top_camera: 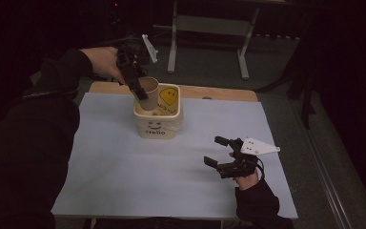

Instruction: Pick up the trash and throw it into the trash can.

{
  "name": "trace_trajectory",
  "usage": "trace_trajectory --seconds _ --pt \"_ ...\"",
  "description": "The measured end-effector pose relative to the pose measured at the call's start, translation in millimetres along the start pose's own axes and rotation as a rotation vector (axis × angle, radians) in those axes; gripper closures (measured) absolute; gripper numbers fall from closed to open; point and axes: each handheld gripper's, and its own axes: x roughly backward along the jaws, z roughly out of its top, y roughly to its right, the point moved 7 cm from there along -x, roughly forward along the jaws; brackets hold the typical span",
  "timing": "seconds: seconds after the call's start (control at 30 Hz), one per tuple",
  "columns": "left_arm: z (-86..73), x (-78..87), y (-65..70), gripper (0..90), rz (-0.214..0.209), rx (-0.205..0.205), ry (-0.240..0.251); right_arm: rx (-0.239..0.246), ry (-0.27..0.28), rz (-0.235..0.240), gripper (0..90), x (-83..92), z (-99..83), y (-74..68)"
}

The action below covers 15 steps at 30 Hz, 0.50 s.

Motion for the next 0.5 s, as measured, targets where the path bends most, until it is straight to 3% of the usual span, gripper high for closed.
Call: trace_trajectory --seconds 0.5 --pt "7.3 -4.2 -14.1 29.1 -0.001 0.004 -0.011 0.009 -0.004 0.005 14.0 -1.5 0.3 -1.5"
